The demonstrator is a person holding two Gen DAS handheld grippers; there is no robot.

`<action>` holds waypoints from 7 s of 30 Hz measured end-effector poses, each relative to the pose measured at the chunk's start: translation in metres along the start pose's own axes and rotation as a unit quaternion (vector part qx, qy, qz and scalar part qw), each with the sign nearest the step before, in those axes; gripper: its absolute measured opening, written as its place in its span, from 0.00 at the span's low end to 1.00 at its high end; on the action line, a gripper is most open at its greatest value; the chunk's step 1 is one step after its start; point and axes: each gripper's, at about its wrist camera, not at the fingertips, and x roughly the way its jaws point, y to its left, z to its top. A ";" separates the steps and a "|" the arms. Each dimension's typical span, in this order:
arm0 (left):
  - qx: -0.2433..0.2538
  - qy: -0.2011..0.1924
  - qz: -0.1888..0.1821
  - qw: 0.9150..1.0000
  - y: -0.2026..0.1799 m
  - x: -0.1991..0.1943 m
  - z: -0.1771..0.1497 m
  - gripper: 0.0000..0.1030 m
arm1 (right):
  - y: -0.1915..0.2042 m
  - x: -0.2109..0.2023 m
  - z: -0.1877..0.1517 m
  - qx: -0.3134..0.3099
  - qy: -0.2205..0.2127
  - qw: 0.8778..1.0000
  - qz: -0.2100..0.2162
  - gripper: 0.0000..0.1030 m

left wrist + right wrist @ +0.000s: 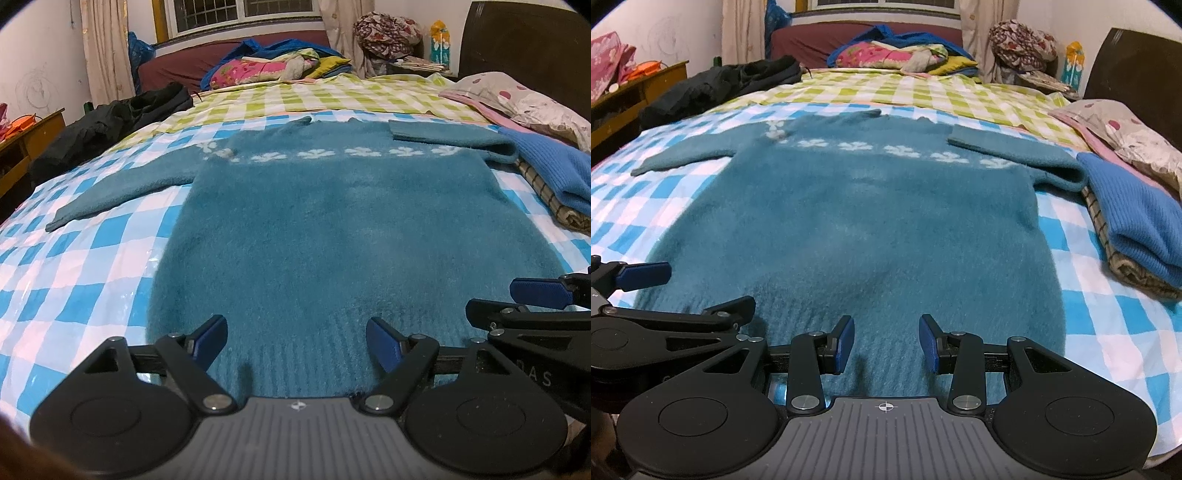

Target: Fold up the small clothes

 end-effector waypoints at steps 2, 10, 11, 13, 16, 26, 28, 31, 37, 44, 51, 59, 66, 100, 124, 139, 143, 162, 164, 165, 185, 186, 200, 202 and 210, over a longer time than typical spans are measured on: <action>-0.001 -0.001 0.000 1.000 0.000 0.000 0.001 0.83 | 0.001 -0.001 0.001 -0.005 -0.002 1.000 -0.002 0.37; 0.000 -0.005 0.001 1.000 -0.001 -0.002 0.003 0.83 | 0.003 -0.005 0.004 -0.017 -0.012 1.000 -0.010 0.37; 0.002 -0.006 0.001 1.000 -0.002 -0.002 0.004 0.83 | 0.003 -0.005 0.003 -0.017 -0.012 1.000 -0.011 0.37; 0.005 -0.008 0.002 1.000 -0.003 -0.002 0.006 0.83 | 0.001 -0.005 0.004 -0.016 -0.013 1.000 -0.012 0.37; 0.008 -0.010 0.002 1.000 -0.004 -0.002 0.008 0.83 | 0.000 -0.006 0.005 -0.016 -0.015 1.000 -0.014 0.37; 0.008 -0.003 0.000 1.000 -0.006 0.010 0.021 0.81 | -0.004 0.001 0.016 -0.015 -0.013 1.000 -0.012 0.37; 0.010 -0.001 0.001 1.000 -0.006 0.013 0.024 0.81 | -0.005 0.004 0.018 -0.012 -0.012 1.000 -0.009 0.37; 0.013 0.001 0.001 1.000 -0.007 0.020 0.029 0.81 | -0.008 0.011 0.024 -0.009 -0.010 1.000 -0.007 0.37; 0.013 0.005 0.000 1.000 -0.010 0.034 0.042 0.81 | -0.012 0.020 0.031 -0.002 -0.007 1.000 -0.004 0.37; 0.011 0.009 0.001 1.000 -0.012 0.042 0.049 0.80 | -0.017 0.030 0.042 -0.001 -0.007 1.000 -0.005 0.37; 0.008 0.016 -0.002 1.000 -0.010 0.050 0.053 0.80 | -0.021 0.041 0.047 -0.006 -0.005 1.000 -0.004 0.37; -0.006 0.025 -0.017 1.000 -0.005 0.063 0.065 0.81 | -0.022 0.052 0.058 -0.014 -0.010 1.000 -0.004 0.37; -0.011 0.019 -0.023 0.999 -0.002 0.074 0.079 0.83 | -0.026 0.065 0.069 -0.025 -0.015 1.000 -0.004 0.40; -0.079 -0.018 0.034 0.996 -0.007 0.180 0.162 0.84 | -0.122 0.211 0.174 -0.041 -0.075 0.995 -0.046 0.35; -0.064 -0.008 0.037 0.997 0.041 0.164 0.134 0.84 | -0.114 0.240 0.204 -0.031 -0.078 0.996 -0.030 0.08; -0.057 -0.005 0.019 0.998 0.063 0.135 0.111 0.84 | -0.078 0.211 0.235 0.095 -0.093 0.988 0.083 0.07; -0.060 -0.004 0.018 0.998 0.073 0.129 0.106 0.84 | -0.046 0.209 0.240 0.110 -0.088 0.982 0.128 0.07; -0.091 -0.010 0.016 0.996 0.108 0.124 0.095 0.84 | 0.052 0.245 0.233 0.141 -0.031 0.972 0.184 0.07; -0.091 -0.010 0.016 0.996 0.109 0.125 0.095 0.84 | 0.053 0.250 0.230 0.137 -0.028 0.973 0.184 0.08; -0.091 -0.011 0.016 0.996 0.109 0.125 0.095 0.84 | 0.055 0.253 0.228 0.132 -0.025 0.974 0.184 0.09; -0.093 -0.040 0.029 0.995 0.120 0.119 0.096 0.84 | 0.084 0.247 0.221 0.015 -0.040 0.986 0.163 0.16; -0.097 -0.043 0.033 0.994 0.125 0.119 0.096 0.84 | 0.083 0.245 0.221 0.014 -0.040 0.985 0.165 0.16; -0.244 -0.067 0.124 0.959 0.243 0.131 0.089 0.84 | 0.086 0.233 0.208 0.017 -0.028 0.984 0.173 0.16; -0.262 -0.064 0.142 0.952 0.263 0.136 0.086 0.84 | 0.088 0.227 0.206 0.014 -0.032 0.984 0.177 0.16; -0.367 -0.051 0.121 0.921 0.335 0.164 0.081 0.83 | 0.101 0.216 0.194 0.000 -0.033 0.981 0.193 0.16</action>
